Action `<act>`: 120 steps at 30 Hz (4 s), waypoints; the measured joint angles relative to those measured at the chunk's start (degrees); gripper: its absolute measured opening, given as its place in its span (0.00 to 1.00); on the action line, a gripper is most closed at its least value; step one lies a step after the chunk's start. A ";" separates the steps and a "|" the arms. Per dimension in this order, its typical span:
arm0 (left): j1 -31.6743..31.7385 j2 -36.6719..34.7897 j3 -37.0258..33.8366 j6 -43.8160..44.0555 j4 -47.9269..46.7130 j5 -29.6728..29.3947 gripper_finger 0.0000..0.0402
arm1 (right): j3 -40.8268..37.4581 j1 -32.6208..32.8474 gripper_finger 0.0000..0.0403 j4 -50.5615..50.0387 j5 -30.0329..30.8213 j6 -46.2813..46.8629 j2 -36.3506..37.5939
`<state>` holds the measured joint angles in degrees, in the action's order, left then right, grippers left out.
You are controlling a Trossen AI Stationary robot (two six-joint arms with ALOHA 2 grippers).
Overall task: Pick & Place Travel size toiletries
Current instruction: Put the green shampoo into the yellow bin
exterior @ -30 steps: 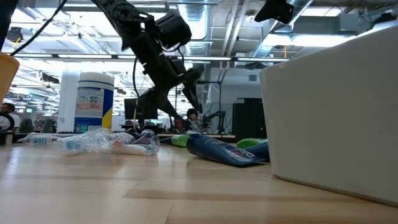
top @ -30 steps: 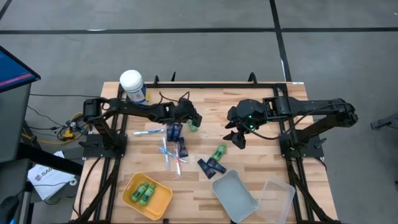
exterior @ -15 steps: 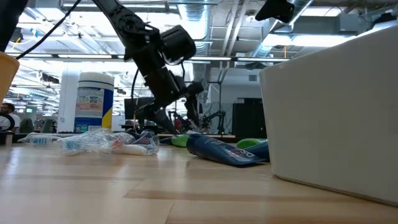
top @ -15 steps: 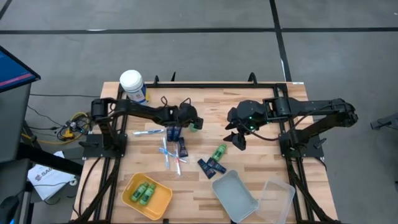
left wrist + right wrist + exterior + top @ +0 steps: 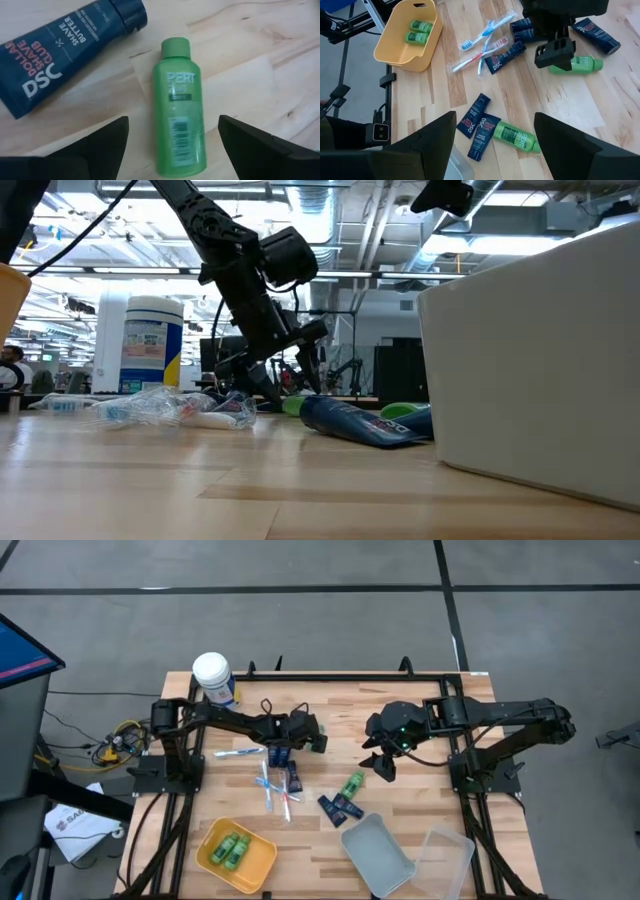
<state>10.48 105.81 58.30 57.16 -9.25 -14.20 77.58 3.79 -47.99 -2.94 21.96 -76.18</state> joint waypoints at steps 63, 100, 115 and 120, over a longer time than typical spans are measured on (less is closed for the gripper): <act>-29.68 -40.21 -0.02 -15.76 -41.08 22.33 0.39 | 0.00 -0.07 0.65 0.08 0.00 -2.70 0.00; -52.05 -18.63 -0.02 -77.72 -36.71 16.91 0.40 | 0.00 -0.20 0.65 0.04 -0.02 -2.91 -0.01; -52.23 -19.20 -2.47 -107.75 -36.58 8.20 0.40 | 0.00 -0.17 0.65 -0.02 -0.24 -2.97 -0.01; -52.61 -19.29 -0.63 -111.23 -36.08 8.22 0.41 | 0.00 -0.15 0.65 -0.74 -0.29 -2.97 0.00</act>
<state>-42.13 86.52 57.68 -54.07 -45.33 -5.98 77.58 3.64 -48.73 -3.23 18.99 -76.18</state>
